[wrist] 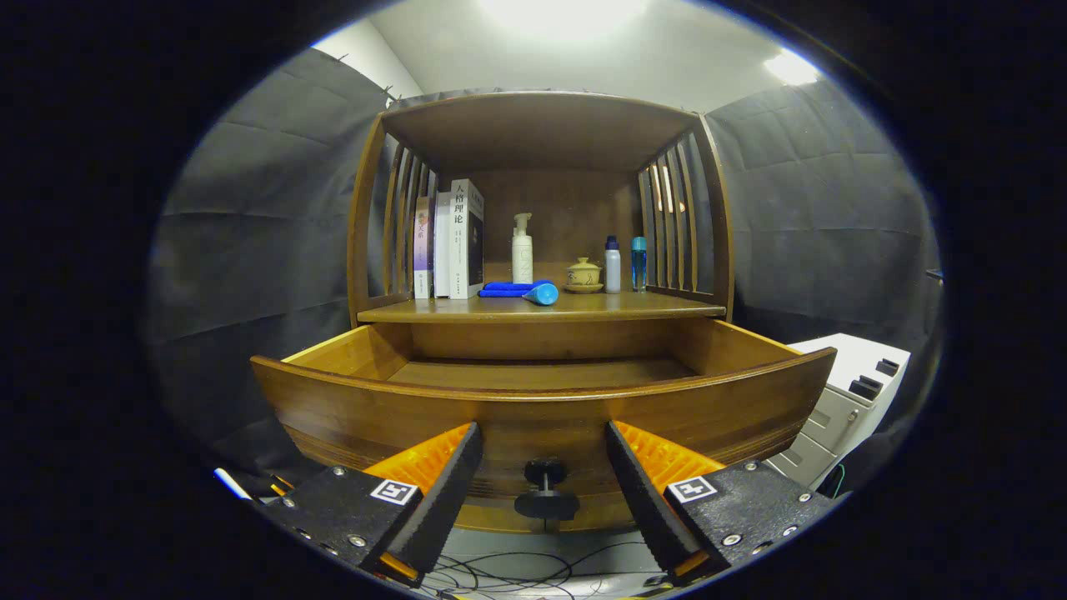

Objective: Pull open the drawer, take out the items inside it, and place them on the countertop above the cabinet.

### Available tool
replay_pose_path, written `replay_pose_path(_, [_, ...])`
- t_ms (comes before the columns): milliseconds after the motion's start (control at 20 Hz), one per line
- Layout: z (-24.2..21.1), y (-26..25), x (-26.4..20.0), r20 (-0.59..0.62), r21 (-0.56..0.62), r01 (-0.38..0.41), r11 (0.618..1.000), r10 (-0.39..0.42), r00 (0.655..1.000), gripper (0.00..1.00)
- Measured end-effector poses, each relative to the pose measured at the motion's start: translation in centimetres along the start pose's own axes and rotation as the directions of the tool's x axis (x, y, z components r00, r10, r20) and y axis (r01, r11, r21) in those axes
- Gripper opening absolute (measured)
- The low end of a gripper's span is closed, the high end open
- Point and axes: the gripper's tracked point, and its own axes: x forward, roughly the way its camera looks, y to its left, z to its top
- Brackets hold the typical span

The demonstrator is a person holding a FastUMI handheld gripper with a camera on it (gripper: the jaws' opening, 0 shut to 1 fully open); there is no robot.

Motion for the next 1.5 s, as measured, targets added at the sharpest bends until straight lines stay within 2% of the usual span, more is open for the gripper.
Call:
replay_pose_path(150, [0.3, 0.3, 0.3, 0.003, -0.042, -0.002, 0.999, 0.002, 1.000, 0.94])
replay_pose_path(350, [0.4, 0.5, 0.9, -0.007, -0.025, -0.011, 1.000, 0.011, 1.000, 0.95])
replay_pose_path(700, [1.2, 0.6, 4.2, -0.016, 0.022, -0.017, 1.000, 0.017, 1.000, 0.95])
replay_pose_path(950, [1.8, 1.1, 6.2, -0.004, 0.011, 0.001, 1.000, -0.001, 1.000, 0.95])
replay_pose_path(1500, [2.2, 1.0, 11.9, 0.035, 0.015, -0.012, 1.000, 0.012, 0.999, 0.95])
